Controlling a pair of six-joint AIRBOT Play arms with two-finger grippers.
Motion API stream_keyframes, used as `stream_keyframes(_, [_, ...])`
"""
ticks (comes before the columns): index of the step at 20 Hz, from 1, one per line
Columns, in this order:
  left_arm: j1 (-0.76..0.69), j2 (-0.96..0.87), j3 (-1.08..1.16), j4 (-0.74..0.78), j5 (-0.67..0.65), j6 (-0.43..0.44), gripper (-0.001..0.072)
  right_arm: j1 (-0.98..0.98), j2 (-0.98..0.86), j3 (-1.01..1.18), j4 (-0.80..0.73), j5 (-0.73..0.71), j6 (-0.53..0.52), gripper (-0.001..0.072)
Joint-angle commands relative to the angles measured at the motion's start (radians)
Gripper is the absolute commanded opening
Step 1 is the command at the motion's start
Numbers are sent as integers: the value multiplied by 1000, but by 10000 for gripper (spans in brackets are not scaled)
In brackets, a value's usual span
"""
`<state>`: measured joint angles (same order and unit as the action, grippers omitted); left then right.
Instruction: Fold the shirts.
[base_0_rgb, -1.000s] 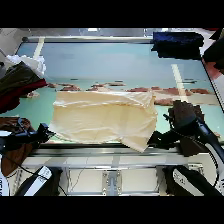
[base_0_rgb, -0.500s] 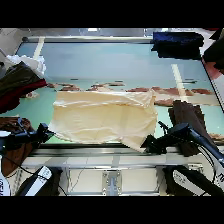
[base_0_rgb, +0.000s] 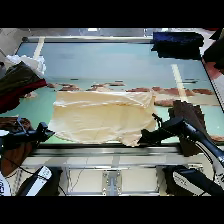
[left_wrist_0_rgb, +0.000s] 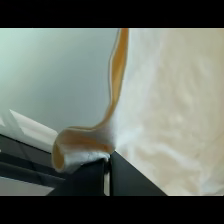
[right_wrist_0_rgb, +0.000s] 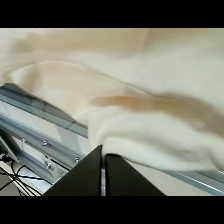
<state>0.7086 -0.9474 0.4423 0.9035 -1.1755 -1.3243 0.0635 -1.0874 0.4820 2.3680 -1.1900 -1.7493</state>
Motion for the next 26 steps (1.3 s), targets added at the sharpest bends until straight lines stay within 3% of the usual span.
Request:
stream_keyframes(1, [0,56,79,0,-81,21,15,8,77,129,-17,-121,11,16])
stream_keyframes(3, [0,100,172,0,-154,74,14,8,122,207,-23,-126,42,16])
stream_keyframes(6, [-12,117,331,0,-201,69,13,8,128,334,-78,-79,58,15])
stream_keyframes(11, [-238,-26,526,82,-44,59,11,5,13,473,-104,167,64,15])
stream_keyframes(14, [-385,-235,636,365,51,-124,12,5,-142,571,-140,238,65,15])
stream_keyframes(16, [-427,-368,716,462,88,-209,12,5,-260,654,-140,256,65,15])
stream_keyframes(21, [-484,-605,866,466,198,-250,12,5,-513,836,-140,282,66,15])
stream_keyframes(26, [-519,-677,878,465,320,-269,14,6,-632,884,-140,315,66,16])
